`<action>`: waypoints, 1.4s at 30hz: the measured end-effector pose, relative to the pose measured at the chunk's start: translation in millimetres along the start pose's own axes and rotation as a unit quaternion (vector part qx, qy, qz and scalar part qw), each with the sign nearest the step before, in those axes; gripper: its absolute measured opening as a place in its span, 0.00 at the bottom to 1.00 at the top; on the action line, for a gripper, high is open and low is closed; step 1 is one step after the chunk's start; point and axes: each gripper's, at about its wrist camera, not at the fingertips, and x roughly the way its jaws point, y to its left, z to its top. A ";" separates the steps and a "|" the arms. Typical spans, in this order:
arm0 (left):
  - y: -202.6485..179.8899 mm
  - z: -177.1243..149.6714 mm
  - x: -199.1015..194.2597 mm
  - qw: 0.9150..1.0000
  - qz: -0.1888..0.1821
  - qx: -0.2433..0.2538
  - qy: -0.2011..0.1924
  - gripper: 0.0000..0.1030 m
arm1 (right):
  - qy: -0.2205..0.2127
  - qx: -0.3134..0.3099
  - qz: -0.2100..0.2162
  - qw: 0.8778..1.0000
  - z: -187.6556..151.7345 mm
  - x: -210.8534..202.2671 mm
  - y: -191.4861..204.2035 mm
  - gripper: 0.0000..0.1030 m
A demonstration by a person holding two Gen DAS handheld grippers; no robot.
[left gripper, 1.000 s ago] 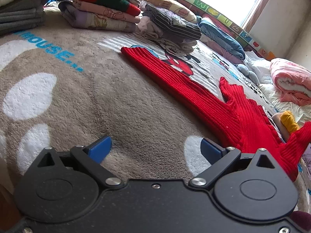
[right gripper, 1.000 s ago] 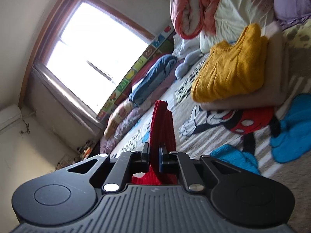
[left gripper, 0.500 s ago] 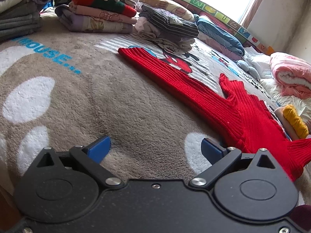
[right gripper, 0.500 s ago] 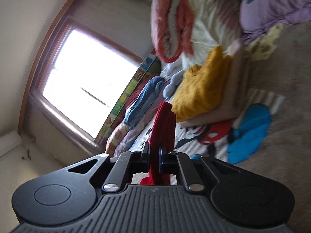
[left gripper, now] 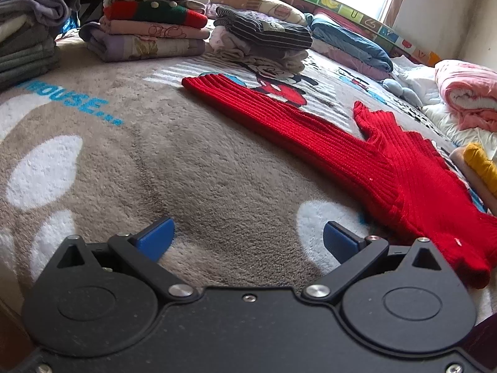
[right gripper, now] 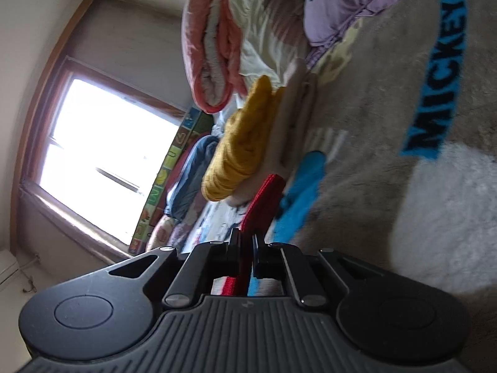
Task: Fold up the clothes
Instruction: 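Grasp the other sleeve with the right gripper and lift it, then open the right gripper and release the sleeve onto the sweater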
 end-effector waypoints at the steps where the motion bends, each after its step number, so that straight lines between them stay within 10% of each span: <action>1: -1.1 -0.4 0.3 1.000 0.003 0.003 0.000 0.99 | 0.001 0.001 -0.004 1.000 0.1 0.8 -2.6 0.09; 17: -9.2 -3.2 0.5 0.999 0.023 0.021 0.006 0.99 | -0.045 -0.011 -0.127 0.991 5.4 -19.4 -15.1 0.03; 25: -8.9 2.3 -10.2 1.000 0.019 -0.016 0.006 0.99 | -0.039 -0.176 -0.115 0.977 -11.6 -31.6 41.9 0.09; 37: -79.6 12.6 -14.1 0.993 -0.077 0.088 -0.028 0.71 | 0.136 -0.502 0.057 0.852 -169.0 -11.9 154.5 0.09; 42: -107.7 17.9 8.7 0.987 -0.108 0.118 -0.022 0.68 | 0.160 -0.529 0.062 0.831 -190.7 -5.9 160.7 0.09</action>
